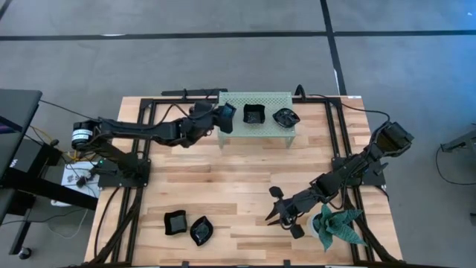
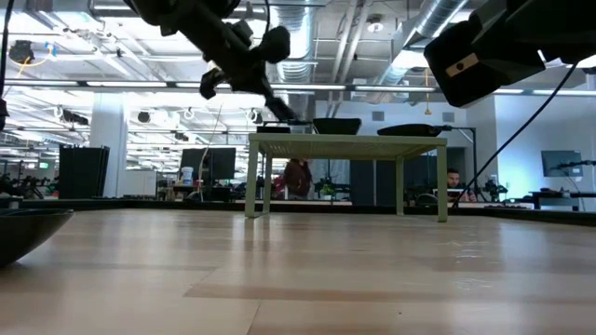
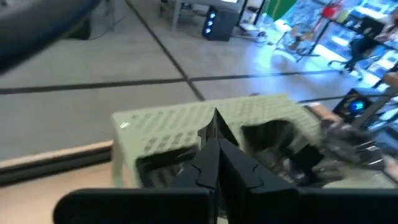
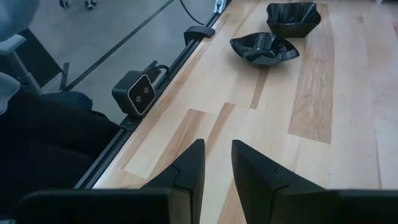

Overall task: Pick & Place Mini shaped plates
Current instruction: Stack the square plate on top of the other square plate on the shelf

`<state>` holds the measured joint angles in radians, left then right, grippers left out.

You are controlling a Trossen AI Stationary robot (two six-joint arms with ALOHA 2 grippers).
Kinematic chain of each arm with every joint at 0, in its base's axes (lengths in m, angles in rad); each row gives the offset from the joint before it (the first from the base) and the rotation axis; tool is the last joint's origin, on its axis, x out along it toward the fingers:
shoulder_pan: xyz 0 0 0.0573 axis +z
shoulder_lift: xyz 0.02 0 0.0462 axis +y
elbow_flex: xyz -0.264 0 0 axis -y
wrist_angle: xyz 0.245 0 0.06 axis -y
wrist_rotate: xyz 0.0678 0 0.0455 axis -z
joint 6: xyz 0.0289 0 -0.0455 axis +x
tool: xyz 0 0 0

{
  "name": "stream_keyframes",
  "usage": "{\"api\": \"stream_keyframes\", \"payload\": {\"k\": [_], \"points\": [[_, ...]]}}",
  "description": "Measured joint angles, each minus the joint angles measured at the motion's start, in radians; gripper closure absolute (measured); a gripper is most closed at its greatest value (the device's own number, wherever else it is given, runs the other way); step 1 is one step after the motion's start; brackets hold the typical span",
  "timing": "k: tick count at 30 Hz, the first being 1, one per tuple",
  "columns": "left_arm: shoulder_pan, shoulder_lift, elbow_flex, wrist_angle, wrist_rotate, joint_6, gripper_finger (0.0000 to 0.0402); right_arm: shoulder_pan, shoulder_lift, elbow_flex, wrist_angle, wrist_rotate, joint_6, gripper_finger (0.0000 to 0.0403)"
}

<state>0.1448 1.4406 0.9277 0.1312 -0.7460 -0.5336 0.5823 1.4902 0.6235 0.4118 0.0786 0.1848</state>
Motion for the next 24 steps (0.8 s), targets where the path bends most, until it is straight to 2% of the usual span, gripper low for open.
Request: {"api": "stream_keyframes", "payload": {"k": [7, 15, 24], "points": [[-0.001, 0.002, -0.041, 0.024, -0.075, -0.025, 0.0397, -0.001, 0.0, 0.0, 0.0, 0.0, -0.001, 0.0327], [0.003, 0.001, -0.041, 0.06, -0.072, -0.023, 0.0397, -0.035, 0.0, 0.0, 0.0, 0.0, -0.008, 0.0327], [-0.027, 0.001, -0.041, 0.059, 0.104, 0.039, 0.0394, -0.067, 0.0, 0.0, 0.0, 0.0, -0.008, 0.0327]]}}
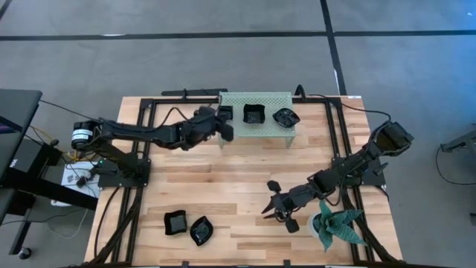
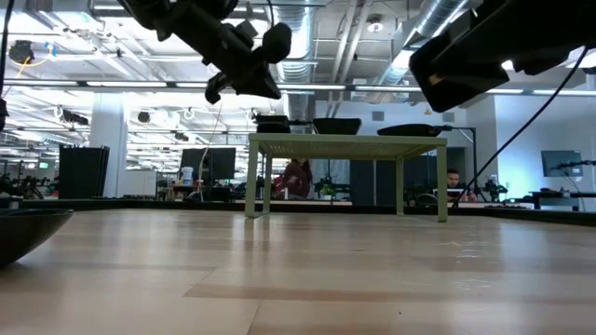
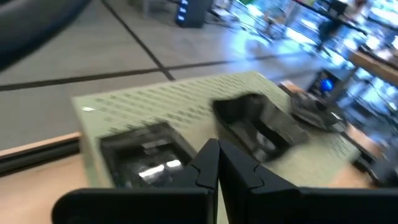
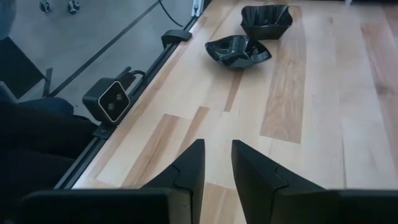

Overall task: Pick & Place Mini shaped plates
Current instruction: Stack the square plate on top of the other square plate on the shelf

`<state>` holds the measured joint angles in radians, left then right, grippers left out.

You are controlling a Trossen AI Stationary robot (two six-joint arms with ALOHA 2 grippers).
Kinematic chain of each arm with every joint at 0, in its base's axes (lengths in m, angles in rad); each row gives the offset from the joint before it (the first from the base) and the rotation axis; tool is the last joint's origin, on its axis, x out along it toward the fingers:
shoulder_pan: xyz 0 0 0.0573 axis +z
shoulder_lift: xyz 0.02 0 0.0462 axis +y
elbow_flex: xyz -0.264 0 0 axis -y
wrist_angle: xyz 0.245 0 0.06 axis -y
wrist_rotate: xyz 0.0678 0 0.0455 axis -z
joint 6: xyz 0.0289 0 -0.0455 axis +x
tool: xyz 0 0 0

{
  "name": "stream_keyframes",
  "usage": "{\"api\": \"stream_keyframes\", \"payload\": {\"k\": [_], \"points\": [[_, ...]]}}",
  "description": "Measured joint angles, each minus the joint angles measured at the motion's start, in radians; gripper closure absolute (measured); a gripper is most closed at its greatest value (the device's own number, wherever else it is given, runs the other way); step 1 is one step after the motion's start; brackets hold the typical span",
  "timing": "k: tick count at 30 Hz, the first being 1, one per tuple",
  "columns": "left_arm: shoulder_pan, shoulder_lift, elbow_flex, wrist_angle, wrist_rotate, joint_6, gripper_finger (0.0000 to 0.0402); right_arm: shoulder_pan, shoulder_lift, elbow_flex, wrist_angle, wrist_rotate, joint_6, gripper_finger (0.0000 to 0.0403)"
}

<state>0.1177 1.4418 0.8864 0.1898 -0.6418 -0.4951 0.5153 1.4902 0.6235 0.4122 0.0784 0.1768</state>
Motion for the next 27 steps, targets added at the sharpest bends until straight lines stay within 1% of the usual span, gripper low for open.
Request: {"api": "stream_keyframes", "payload": {"k": [4, 7, 11, 14, 19, 24, 27], "points": [[-0.052, 0.0, 0.0, 0.001, 0.012, 0.051, 0.0393, -0.001, 0.0, 0.0, 0.0, 0.0, 0.0, 0.0327], [-0.072, 0.0, 0.0, 0.0, 0.014, 0.073, 0.0395, -0.001, 0.0, 0.0, 0.0, 0.0, 0.0, 0.0327], [-0.065, 0.0, 0.0, -0.001, 0.013, 0.065, 0.0395, -0.001, 0.0, 0.0, 0.0, 0.0, 0.0, 0.0327], [-0.058, 0.013, 0.0, -0.004, 0.02, 0.024, 0.0395, -0.001, 0.0, 0.0, 0.001, 0.0, 0.0, 0.0327], [-0.057, 0.073, -0.004, -0.001, 0.043, 0.012, 0.0395, -0.001, 0.0, -0.001, 0.003, 0.0, -0.003, 0.0327], [-0.038, 0.104, -0.004, 0.01, -0.004, 0.011, 0.0395, 0.0, 0.0, -0.001, 0.002, 0.0, -0.003, 0.0327], [-0.013, 0.104, -0.004, 0.02, -0.013, 0.011, 0.0395, 0.0, 0.0, -0.001, 0.002, 0.0, -0.003, 0.0327]]}}
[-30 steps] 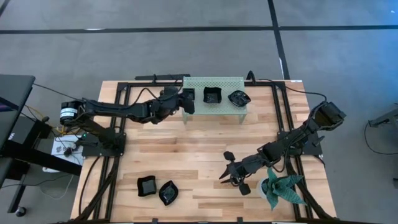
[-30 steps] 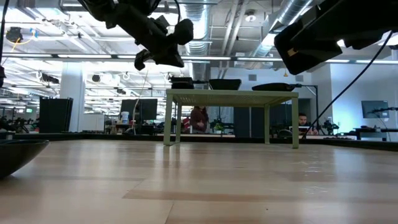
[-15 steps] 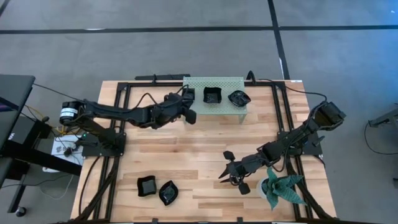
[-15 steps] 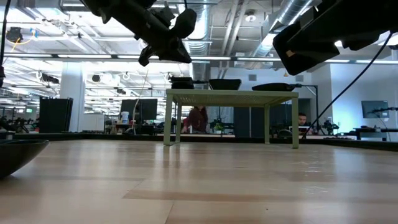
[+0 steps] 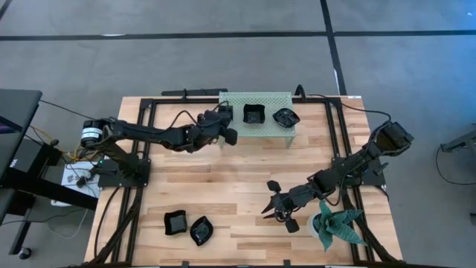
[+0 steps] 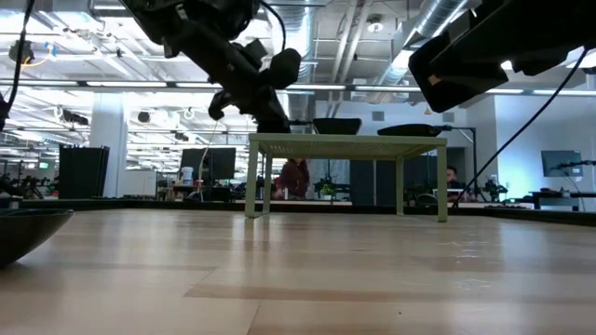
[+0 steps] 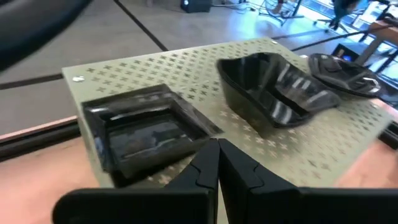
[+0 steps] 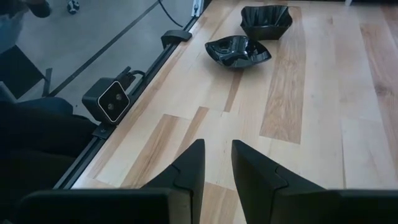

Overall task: Pick & Place Mini shaped plates
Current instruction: Stack the square plate on top of the other square plate on the shelf, then stack the leaf shaped plate on top of the other leaf shaped plate on the shelf

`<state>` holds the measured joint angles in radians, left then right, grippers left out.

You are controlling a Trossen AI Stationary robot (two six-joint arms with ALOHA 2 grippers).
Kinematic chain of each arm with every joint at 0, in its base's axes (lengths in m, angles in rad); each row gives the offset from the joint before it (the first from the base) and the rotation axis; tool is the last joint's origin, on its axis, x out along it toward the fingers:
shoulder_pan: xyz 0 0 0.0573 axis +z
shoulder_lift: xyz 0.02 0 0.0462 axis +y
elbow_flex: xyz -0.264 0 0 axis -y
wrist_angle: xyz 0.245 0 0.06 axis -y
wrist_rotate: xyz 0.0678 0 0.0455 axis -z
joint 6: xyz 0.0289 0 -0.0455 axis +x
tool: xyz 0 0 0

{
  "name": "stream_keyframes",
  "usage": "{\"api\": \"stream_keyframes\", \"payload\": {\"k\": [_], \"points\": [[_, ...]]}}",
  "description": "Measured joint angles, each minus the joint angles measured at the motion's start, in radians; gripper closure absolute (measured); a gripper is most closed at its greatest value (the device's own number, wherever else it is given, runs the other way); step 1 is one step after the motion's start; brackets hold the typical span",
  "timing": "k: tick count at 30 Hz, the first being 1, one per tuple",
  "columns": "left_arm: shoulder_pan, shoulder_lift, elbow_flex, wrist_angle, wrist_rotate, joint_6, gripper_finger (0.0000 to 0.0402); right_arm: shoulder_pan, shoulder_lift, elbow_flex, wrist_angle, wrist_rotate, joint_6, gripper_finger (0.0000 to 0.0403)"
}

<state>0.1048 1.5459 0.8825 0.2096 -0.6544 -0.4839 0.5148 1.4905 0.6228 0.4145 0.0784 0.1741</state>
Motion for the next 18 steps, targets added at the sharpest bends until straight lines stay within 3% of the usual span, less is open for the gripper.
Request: {"api": "stream_keyframes", "payload": {"k": [11, 18], "points": [[0.028, 0.0, 0.0, 0.009, 0.001, 0.006, 0.0395, -0.001, 0.0, 0.0, -0.002, 0.0, 0.0, 0.0327], [-0.019, 0.0, 0.0, 0.06, 0.025, 0.039, 0.0395, -0.006, 0.0, 0.0, -0.002, 0.0, -0.013, 0.0327]]}}
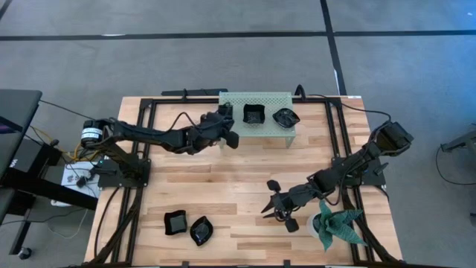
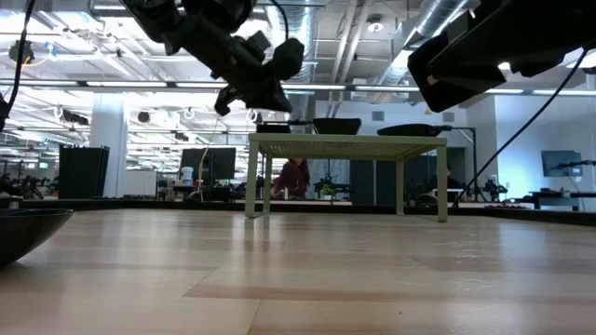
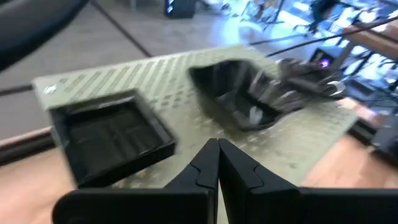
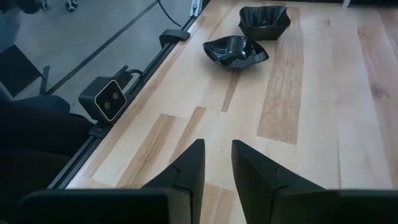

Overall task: Pick & Place Mini shaped plates
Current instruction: Stack the leaf shaped plate on top of the other leaf shaped plate on the shelf

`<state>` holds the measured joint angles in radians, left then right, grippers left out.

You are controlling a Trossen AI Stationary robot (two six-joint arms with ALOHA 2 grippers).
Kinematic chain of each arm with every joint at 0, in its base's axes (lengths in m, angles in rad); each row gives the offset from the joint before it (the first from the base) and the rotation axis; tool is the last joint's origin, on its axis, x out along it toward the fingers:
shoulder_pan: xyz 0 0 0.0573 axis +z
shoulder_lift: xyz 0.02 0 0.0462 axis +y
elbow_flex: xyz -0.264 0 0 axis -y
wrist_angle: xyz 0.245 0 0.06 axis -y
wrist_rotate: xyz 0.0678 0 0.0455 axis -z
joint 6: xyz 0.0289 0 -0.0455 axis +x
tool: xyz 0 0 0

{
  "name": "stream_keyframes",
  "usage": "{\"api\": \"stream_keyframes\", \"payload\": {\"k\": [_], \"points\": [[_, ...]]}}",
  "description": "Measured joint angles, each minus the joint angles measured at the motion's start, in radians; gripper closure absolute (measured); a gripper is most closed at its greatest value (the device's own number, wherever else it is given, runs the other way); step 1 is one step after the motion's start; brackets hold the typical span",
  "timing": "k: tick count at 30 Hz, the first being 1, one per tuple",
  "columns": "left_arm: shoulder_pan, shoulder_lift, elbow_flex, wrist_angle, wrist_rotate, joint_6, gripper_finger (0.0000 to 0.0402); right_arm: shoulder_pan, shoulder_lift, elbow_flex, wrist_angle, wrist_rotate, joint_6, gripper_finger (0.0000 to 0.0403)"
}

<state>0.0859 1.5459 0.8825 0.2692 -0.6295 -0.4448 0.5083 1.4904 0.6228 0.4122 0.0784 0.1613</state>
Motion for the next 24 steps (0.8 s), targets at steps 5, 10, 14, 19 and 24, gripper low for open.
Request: {"api": "stream_keyframes", "payload": {"k": [5, 10, 14, 19, 24], "points": [[-0.051, 0.0, 0.0, 0.137, 0.013, 0.093, 0.0395, -0.008, 0.0, 0.0, 0.0, 0.0, -0.003, 0.0327], [-0.131, -0.001, 0.0, 0.179, 0.18, 0.101, 0.0395, -0.007, 0.0, 0.0, -0.023, 0.0, -0.003, 0.0327], [-0.252, -0.001, 0.0, 0.174, 0.289, 0.101, 0.0395, -0.007, 0.001, 0.0, -0.056, 0.0, -0.003, 0.0327], [-0.452, -0.001, 0.0, 0.173, 0.261, 0.094, 0.0393, -0.007, 0.004, 0.0, -0.059, 0.0, -0.003, 0.0327], [-0.654, 0.007, 0.0, 0.153, 0.061, 0.062, 0.0371, -0.007, 0.004, 0.0, -0.036, 0.0, -0.003, 0.0327]]}}
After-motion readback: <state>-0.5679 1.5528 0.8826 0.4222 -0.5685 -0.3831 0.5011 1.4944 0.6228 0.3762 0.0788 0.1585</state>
